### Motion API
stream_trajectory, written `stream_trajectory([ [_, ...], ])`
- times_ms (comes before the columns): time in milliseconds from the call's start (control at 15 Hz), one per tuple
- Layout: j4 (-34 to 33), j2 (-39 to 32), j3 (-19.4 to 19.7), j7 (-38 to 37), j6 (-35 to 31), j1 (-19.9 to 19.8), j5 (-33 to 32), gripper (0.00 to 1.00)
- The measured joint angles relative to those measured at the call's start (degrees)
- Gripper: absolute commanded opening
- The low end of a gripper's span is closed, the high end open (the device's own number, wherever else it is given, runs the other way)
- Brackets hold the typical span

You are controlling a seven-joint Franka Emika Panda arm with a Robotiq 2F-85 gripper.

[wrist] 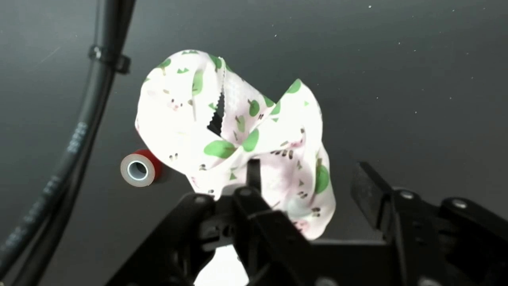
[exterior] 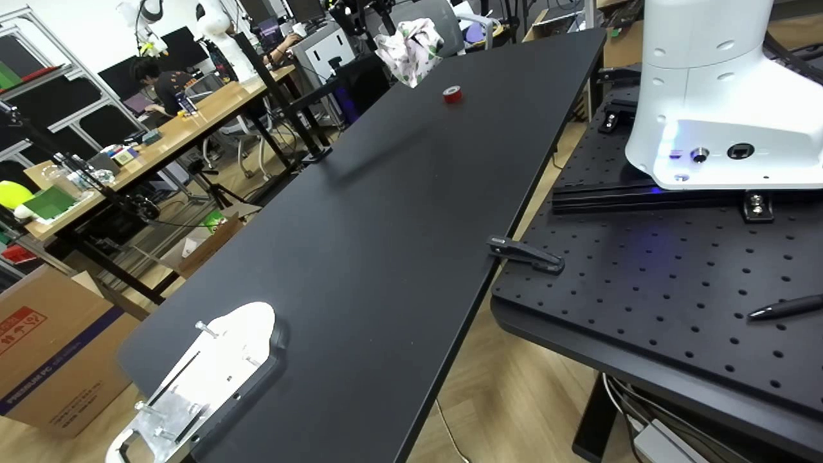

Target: Hang the cloth on the stand

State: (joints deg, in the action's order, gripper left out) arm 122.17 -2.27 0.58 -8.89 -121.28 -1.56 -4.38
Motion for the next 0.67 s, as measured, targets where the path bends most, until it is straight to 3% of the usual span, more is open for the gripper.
stream_trajectory([
  [133,-0.01,0.31,0.03,0.00,0.28,0.00,0.00,1.00],
  [667,0.00,3.14,-0.15,-0.01,0.67,0.11,-1.15,1.00],
])
